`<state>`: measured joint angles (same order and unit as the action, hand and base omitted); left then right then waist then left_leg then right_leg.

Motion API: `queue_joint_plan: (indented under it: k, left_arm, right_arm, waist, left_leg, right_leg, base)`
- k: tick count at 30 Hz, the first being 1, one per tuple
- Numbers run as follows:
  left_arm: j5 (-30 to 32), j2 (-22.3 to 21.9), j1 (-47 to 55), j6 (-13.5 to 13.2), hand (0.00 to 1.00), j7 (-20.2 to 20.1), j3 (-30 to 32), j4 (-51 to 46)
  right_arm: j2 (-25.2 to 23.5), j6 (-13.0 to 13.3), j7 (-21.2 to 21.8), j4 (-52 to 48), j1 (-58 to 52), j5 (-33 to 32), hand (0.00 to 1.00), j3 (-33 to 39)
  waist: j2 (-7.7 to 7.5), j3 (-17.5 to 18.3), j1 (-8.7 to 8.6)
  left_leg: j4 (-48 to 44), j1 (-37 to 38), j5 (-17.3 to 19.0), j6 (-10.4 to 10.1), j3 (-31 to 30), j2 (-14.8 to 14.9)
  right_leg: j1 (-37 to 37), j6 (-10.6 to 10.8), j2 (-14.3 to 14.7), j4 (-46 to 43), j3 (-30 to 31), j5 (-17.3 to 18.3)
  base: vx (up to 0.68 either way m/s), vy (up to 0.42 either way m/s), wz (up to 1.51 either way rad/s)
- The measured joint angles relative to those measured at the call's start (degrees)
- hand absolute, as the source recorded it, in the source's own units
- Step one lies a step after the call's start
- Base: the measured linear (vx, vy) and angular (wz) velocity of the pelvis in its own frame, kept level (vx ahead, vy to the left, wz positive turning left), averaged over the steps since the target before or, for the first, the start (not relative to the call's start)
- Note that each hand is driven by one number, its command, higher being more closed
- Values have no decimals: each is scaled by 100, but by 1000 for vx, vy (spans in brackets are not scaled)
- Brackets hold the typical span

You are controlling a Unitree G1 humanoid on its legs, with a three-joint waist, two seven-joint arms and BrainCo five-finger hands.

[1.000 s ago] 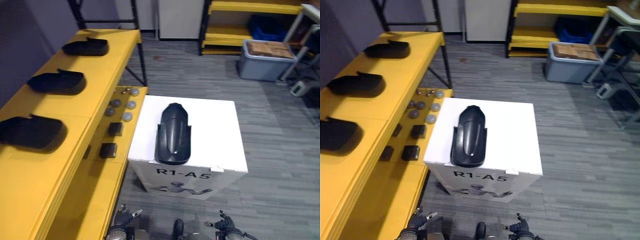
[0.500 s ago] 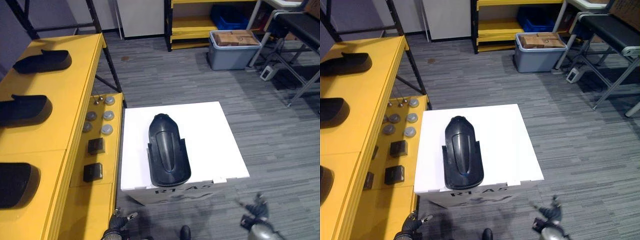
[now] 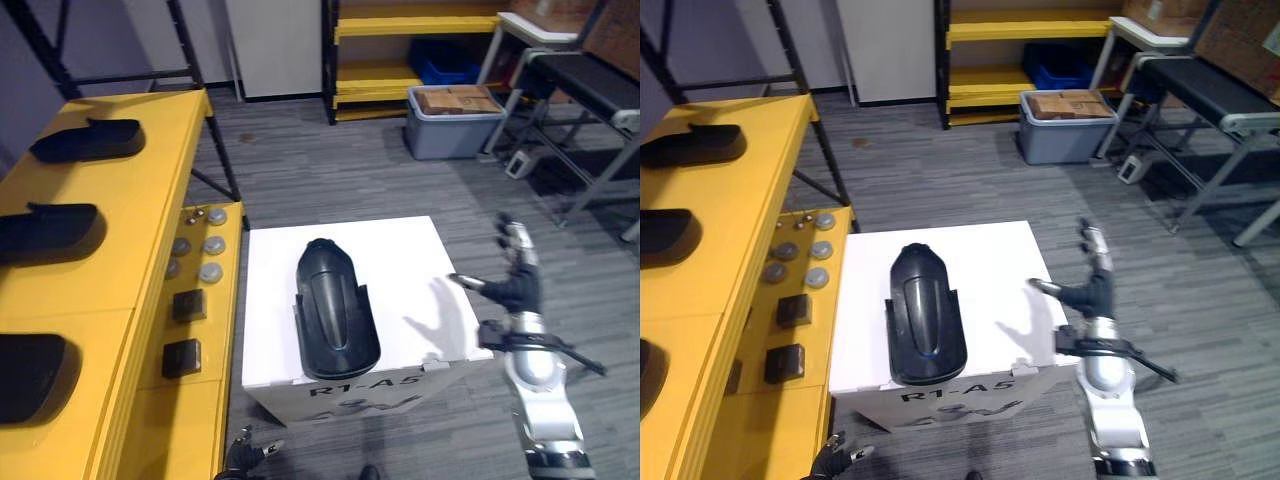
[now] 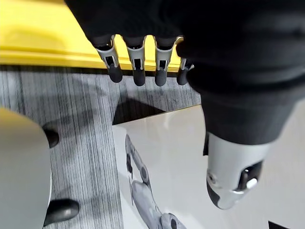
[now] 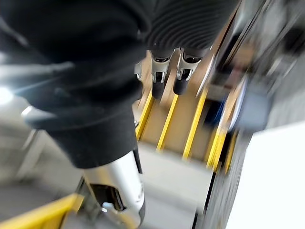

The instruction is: Walk over and take plastic housings, then place them on the shelf

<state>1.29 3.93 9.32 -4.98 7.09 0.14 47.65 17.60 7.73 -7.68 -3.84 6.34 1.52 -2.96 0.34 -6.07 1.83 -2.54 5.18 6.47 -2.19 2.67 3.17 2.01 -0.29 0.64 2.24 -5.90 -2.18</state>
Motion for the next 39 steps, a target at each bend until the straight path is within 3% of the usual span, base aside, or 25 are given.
queue_joint_plan:
  k: [3,9,12,16,17,24,30,39]
  left_arm:
    - [2,-3,-3,-3,0,3,-4,-37]
    - [2,0,-17,0,0,19,-62,-37]
    - [2,-3,-32,12,0,34,-60,-36]
    - [3,-48,-80,27,0,156,-60,-35]
    - [2,-61,-88,37,0,170,-59,-35]
    - [2,-29,-161,81,0,258,-57,-35]
    - [-2,-18,-193,97,0,262,-48,-34]
    - [-13,-20,-109,125,0,270,72,-322]
  right_arm:
    - [-232,-46,22,742,407,133,0,-289]
    - [-703,-417,-35,2097,729,667,0,-506]
    - [-985,-729,-182,2878,978,1192,0,-494]
    - [-1200,-830,-509,3383,1295,1596,0,-394]
    - [-1198,-855,-542,3576,1468,1671,100,-383]
    - [-1088,-891,-582,4071,1989,1814,100,-134]
    - [-1043,-890,-558,4071,2073,1404,100,-18]
    - [-1004,-942,-383,3136,1443,1198,100,85]
  waist:
    - [-8,8,78]
    - [-2,-1,114]
    - [2,-12,132]
    - [2,-85,195]
    - [3,-106,195]
    - [-106,-232,202]
    - [-130,-298,197]
    - [-181,-348,197]
  left_leg:
    - [37,-48,-56,82,-68,-38]
    - [49,-93,-103,103,-225,-70]
    - [82,-93,-130,89,-261,-73]
    - [127,-92,-175,88,-295,-114]
    - [151,-92,-201,98,-306,-127]
    - [437,-70,-405,120,-452,-145]
    - [489,12,-404,116,-425,-109]
    - [448,17,-397,106,-412,-127]
  right_leg:
    - [39,7,-29,180,-95,-146]
    - [97,10,-61,266,-257,-197]
    - [94,10,-57,267,-289,-198]
    - [91,11,-76,269,-323,-199]
    - [90,15,-90,270,-344,-201]
    - [63,7,-112,274,-496,-214]
    - [86,7,-77,270,-440,-212]
    - [100,15,-128,266,-415,-207]
  base:
    - [-115,23,13]
    - [-23,8,12]
    - [13,1,6]
    - [-2,7,5]
    - [-34,9,7]
    - [-44,-4,12]
    - [32,2,-3]
    - [25,9,0]
